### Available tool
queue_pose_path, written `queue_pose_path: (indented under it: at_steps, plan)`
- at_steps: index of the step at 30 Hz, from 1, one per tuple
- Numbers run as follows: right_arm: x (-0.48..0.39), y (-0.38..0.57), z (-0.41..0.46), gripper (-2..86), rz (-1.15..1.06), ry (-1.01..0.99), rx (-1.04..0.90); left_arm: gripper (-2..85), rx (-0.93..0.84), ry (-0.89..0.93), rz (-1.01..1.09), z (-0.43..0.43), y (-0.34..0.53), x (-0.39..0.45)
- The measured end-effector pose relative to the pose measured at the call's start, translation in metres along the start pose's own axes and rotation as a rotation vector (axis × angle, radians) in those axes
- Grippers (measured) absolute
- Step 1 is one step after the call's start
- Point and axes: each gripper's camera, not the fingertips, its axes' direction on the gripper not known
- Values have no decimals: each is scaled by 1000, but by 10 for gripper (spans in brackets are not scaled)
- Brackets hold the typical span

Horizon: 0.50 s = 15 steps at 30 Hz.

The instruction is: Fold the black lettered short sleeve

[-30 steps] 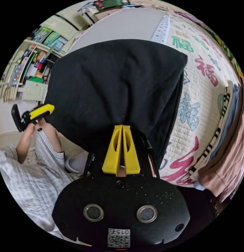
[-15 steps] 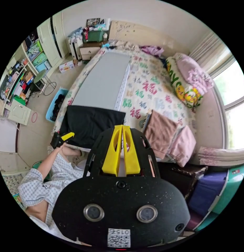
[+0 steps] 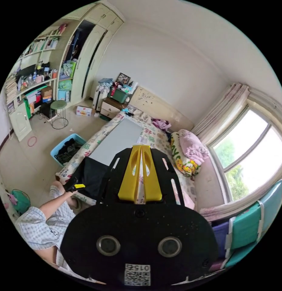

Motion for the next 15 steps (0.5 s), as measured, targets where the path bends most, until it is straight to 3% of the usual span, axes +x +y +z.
queue_pose_path:
  at_steps: [3,6,10,15]
  plan:
    - [-10,61,55,-7,-8,-208,5,-8,56,60,-104,-20,13,-5]
    - [-39,134,153,-6,34,-220,-80,-8,85,63,-222,-32,20,-6]
    - [-82,233,294,-6,205,-251,-264,-7,143,59,-375,-44,23,2]
    - [-121,289,385,-6,423,-478,-423,-7,236,93,-503,-38,15,26]
